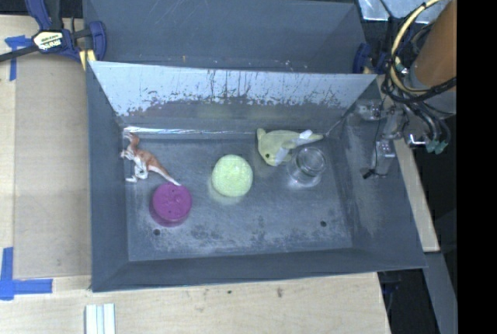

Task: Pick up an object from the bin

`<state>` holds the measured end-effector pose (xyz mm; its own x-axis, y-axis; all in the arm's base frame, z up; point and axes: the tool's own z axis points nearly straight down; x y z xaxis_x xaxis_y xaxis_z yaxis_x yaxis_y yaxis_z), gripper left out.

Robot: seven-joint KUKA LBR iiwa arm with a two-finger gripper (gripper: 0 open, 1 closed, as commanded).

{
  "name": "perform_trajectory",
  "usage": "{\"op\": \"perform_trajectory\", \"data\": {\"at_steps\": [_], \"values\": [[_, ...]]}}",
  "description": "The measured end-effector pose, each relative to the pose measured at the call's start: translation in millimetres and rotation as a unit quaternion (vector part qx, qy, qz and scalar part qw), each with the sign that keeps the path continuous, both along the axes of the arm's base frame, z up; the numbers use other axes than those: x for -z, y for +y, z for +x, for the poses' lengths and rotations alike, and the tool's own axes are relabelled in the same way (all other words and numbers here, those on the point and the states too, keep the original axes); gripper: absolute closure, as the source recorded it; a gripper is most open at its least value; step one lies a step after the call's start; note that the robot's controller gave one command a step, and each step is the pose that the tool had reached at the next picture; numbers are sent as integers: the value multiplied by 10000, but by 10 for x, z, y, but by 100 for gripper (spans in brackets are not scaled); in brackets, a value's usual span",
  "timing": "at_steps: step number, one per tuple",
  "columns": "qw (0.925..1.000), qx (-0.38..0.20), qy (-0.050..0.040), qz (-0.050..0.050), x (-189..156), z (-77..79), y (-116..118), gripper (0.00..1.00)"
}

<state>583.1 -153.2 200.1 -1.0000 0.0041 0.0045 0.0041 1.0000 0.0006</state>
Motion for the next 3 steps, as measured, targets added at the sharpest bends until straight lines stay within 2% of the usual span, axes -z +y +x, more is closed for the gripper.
{"op": "perform_trajectory", "data": {"at_steps": [1, 2, 3], "values": [[10000, -18, -44, -8, -51, 19, 7, 0], [9996, -272, -65, -12, 685, 282, 78, 0], [9906, -1366, -22, 3, 920, 328, 132, 0]]}}
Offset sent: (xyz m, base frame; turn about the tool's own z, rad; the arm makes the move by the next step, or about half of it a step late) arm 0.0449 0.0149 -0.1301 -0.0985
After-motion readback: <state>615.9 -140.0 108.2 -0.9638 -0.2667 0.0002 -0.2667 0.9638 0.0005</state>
